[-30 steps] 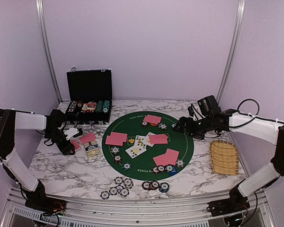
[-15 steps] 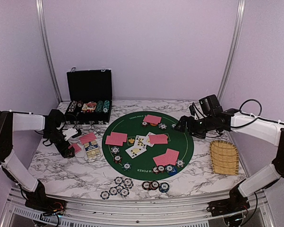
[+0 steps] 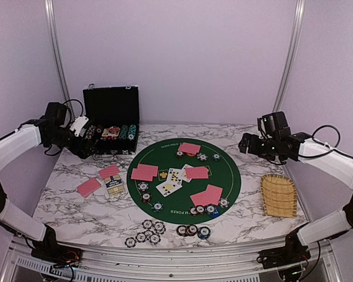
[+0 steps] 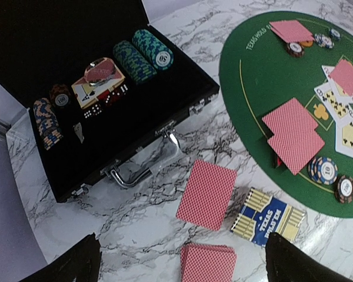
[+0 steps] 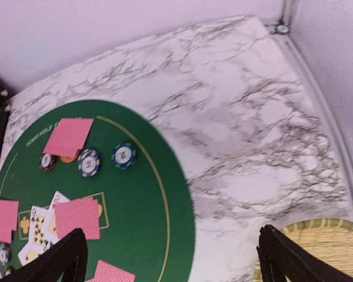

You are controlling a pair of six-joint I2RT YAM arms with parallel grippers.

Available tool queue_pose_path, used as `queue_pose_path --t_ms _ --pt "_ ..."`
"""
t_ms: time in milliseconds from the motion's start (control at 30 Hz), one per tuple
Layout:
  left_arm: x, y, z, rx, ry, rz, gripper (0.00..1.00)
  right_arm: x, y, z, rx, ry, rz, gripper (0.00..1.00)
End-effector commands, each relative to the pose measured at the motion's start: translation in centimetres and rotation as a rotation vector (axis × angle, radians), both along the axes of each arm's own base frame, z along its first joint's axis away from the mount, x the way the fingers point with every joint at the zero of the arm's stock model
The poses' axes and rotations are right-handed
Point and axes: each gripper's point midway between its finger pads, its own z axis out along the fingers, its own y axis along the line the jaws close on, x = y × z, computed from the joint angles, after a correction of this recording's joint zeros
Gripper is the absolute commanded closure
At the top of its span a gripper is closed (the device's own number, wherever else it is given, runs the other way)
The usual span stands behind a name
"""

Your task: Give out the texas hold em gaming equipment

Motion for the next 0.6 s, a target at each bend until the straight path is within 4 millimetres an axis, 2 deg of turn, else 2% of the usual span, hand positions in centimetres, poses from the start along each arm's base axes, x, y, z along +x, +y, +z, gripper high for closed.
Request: queue_pose_path --t_ms 0,100,200,300,567 --pt "1.5 -1.1 0.8 -0.183 -0.082 0.096 0.01 0.9 -7.5 3.6 -0.223 -0.217 -0.3 0.01" --pt "2.4 -0.4 0.3 -0.219 -0.176 0.171 0.01 0.0 -9.9 3.4 -0.327 -0.364 -0.38 0.01" --pt "3.1 0.5 0.5 -0.245 -0.321 0.226 0.01 -1.9 -12.2 2.4 -0.411 -0.47 -0.464 0.01" --pt "2.8 0.8 -1.1 -0.254 -0.36 0.249 0.01 -3.9 -14.1 1.1 -0.439 -0.524 -0.55 0.01" --pt "2.0 2.4 -3.4 -0.265 -0.488 0.311 0.01 -6.6 -16.1 -0.4 -0.428 -0.645 -0.612 0.01"
